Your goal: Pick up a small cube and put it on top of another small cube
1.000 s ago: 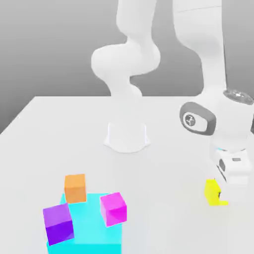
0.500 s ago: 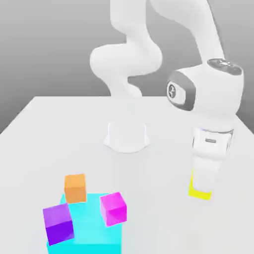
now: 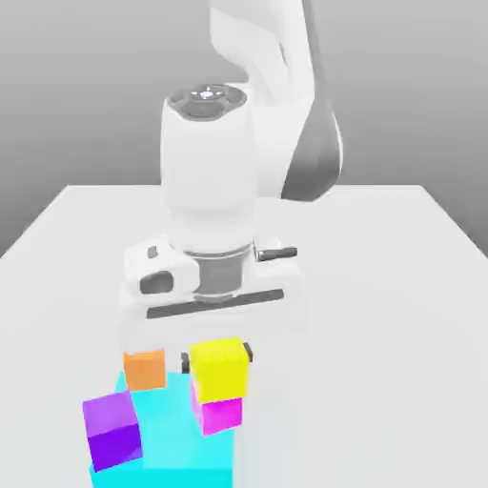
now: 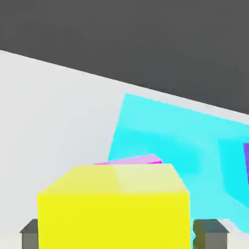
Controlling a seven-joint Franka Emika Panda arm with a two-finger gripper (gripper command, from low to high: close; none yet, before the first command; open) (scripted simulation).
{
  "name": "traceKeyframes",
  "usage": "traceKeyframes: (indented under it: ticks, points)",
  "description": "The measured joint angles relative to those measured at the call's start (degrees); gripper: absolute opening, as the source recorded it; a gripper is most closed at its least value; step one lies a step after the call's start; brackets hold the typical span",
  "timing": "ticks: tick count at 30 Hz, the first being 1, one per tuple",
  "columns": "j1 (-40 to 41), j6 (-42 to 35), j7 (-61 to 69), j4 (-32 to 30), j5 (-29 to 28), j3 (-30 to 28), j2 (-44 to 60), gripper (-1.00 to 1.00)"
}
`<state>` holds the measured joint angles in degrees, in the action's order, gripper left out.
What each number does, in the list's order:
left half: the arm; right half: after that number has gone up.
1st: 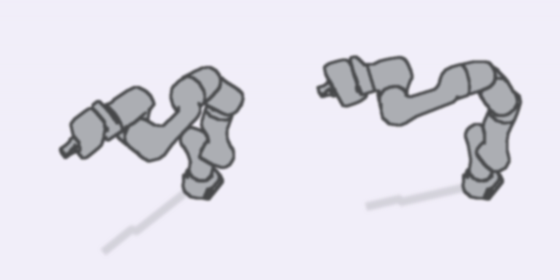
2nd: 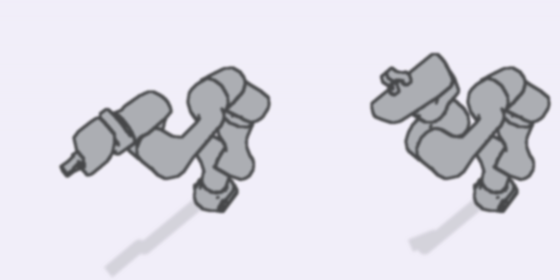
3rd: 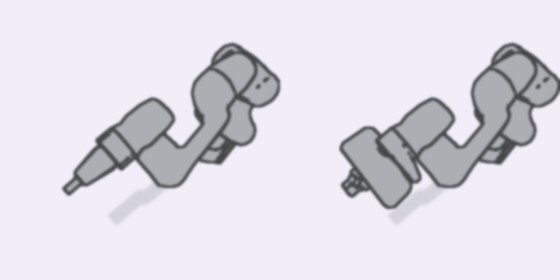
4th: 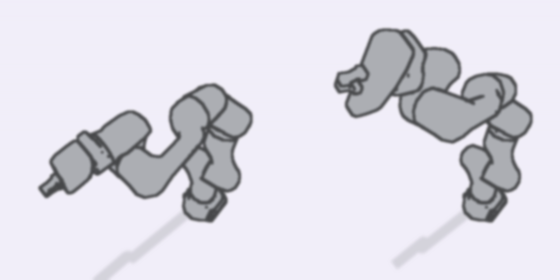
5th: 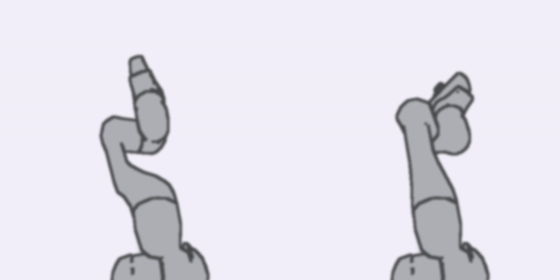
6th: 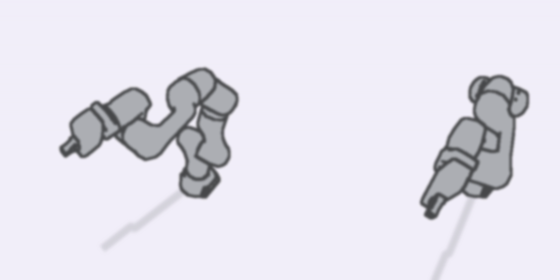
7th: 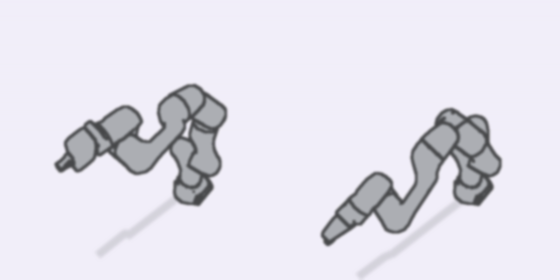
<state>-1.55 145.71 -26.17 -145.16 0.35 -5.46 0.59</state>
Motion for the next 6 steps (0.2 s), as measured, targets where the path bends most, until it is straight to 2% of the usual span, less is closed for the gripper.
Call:
traceKeyframes:
  ticks: [3,6]
  points:
    - [0.0,-0.05,-0.16,0.03,-0.13,0.02,-0.05,1.0]
    - [0.02,-6.07,-0.7,1.34,-0.84,0.04,-4.78,1.0]
